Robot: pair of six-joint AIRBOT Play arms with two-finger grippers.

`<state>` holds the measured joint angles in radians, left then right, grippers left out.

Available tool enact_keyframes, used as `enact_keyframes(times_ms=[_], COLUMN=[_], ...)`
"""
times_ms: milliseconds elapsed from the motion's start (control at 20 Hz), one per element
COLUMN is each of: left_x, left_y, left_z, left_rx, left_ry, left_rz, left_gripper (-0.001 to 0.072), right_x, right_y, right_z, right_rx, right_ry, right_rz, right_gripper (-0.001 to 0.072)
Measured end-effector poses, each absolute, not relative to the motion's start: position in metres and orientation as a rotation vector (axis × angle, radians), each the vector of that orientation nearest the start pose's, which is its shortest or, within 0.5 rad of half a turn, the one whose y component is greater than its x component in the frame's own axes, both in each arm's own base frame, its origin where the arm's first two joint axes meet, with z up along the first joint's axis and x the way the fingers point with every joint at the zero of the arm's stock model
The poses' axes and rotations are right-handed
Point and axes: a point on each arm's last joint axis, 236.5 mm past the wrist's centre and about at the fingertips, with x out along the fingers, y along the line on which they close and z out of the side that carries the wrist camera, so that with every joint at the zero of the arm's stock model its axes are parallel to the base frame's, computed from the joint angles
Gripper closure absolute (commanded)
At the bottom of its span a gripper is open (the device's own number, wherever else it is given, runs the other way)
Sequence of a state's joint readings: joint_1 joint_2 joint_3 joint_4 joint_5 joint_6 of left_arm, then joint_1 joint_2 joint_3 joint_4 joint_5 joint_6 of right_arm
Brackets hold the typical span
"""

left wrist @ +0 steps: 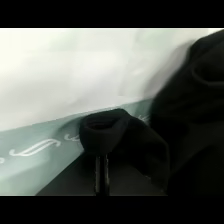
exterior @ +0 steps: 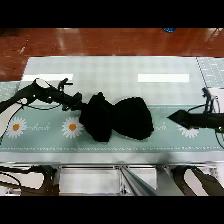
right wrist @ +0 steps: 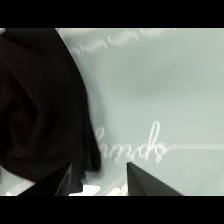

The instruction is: Fold the shirts.

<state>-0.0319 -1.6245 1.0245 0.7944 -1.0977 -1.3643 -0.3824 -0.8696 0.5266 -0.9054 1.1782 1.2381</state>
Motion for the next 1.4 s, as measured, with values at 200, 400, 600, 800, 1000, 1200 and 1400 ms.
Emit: enact_keyframes(times_ms=[200, 400, 600, 800, 1000, 1200, 1400], left_x=[0.354, 0.351, 0.346, 0.343, 0.348, 0.394, 0.418], left_y=[-0.163, -0.165, -0.167, -0.168, -0.163, -0.133, -0.090], left_z=[-0.097, -0.094, -0.092, -0.091, -0.071, 0.029, 0.206], left_rx=[-0.654, -0.656, -0.657, -0.657, -0.655, -0.694, -0.667], left_ry=[1.570, 1.583, 1.601, 1.611, 1.566, 1.251, 0.751], left_rz=[-0.429, -0.447, -0.461, -0.469, -0.481, -0.504, -0.528], left_gripper=[0.0691, 0.0691, 0.0691, 0.0691, 0.0691, 0.0691, 0.0691], right_x=[0.216, 0.207, 0.209, 0.227, 0.270, 0.338, 0.372], right_y=[0.078, 0.114, 0.144, 0.172, 0.196, 0.192, 0.158], right_z=[-0.064, -0.081, -0.095, -0.094, -0.044, 0.077, 0.252], right_rx=[0.670, 0.690, 0.721, 0.739, 0.684, 0.540, 0.348], right_ry=[1.379, 1.427, 1.454, 1.411, 1.280, 1.007, 0.643], right_rz=[0.265, 0.311, 0.349, 0.418, 0.582, 0.688, 0.666], right_gripper=[0.0303, 0.0303, 0.0376, 0.0680, 0.0681, 0.0681, 0.0681])
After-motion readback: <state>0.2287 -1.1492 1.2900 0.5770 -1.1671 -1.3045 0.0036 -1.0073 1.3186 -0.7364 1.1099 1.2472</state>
